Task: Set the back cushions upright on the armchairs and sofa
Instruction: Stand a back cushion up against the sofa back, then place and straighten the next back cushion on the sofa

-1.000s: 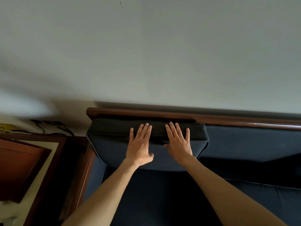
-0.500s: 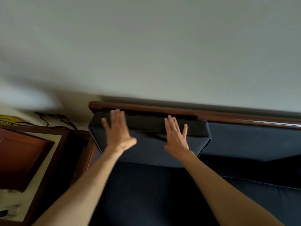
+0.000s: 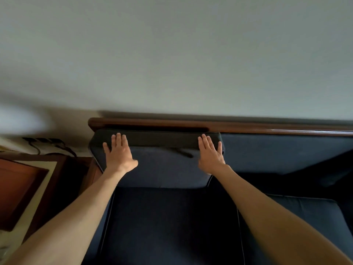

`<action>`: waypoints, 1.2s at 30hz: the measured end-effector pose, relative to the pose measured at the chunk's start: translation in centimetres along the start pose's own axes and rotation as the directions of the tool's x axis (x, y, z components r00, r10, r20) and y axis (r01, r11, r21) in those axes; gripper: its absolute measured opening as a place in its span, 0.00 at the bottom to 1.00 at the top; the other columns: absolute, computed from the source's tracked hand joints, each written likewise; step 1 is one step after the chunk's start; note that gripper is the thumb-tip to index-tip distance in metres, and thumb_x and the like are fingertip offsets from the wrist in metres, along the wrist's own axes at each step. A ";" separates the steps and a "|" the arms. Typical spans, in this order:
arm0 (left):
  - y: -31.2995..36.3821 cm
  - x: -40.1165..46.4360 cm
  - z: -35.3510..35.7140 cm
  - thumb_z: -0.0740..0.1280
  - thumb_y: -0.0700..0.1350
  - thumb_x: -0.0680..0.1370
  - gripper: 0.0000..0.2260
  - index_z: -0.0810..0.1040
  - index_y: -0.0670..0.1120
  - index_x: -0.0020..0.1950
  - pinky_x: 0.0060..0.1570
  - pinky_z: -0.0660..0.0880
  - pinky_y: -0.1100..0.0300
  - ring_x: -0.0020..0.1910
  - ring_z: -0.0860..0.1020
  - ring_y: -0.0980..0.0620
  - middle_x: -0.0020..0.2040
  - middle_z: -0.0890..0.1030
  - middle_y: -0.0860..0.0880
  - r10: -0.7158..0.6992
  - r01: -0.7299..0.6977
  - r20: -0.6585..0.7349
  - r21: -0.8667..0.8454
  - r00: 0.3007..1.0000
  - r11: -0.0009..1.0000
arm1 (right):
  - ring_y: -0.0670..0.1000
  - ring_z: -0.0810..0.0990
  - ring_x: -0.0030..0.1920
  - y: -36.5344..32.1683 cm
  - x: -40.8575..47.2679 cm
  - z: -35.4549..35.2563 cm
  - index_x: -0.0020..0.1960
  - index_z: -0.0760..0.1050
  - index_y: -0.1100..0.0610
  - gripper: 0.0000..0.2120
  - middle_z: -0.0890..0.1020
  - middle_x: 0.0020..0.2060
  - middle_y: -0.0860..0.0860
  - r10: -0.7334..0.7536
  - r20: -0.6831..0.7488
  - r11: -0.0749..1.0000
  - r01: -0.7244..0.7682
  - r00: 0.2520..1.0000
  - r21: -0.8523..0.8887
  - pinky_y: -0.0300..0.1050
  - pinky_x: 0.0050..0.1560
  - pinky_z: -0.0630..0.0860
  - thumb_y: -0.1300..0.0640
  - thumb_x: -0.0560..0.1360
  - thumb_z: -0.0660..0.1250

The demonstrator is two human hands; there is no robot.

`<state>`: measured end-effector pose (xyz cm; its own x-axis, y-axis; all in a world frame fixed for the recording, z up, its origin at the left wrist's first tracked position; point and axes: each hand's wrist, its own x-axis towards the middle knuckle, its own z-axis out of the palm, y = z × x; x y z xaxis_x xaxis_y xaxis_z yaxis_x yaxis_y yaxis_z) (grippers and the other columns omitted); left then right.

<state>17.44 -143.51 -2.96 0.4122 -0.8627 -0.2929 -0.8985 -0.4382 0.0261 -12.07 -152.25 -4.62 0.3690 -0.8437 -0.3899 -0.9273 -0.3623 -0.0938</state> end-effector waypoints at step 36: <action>51.1 -44.1 19.5 0.66 0.44 0.75 0.16 0.77 0.49 0.63 0.58 0.74 0.53 0.62 0.74 0.51 0.62 0.77 0.53 0.481 -0.392 0.194 -0.367 0.855 0.844 | 0.54 0.79 0.60 43.9 -43.2 17.6 0.63 0.78 0.48 0.17 0.81 0.60 0.49 0.234 0.339 0.797 -0.380 0.911 0.469 0.48 0.58 0.76 0.58 0.75 0.62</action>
<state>-49.61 -122.94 -7.37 -0.1089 -0.8995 -0.4231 -0.8644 -0.1245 0.4872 -69.81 -124.69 -8.04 0.0979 -0.7190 -0.6881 -0.9087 0.2174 -0.3565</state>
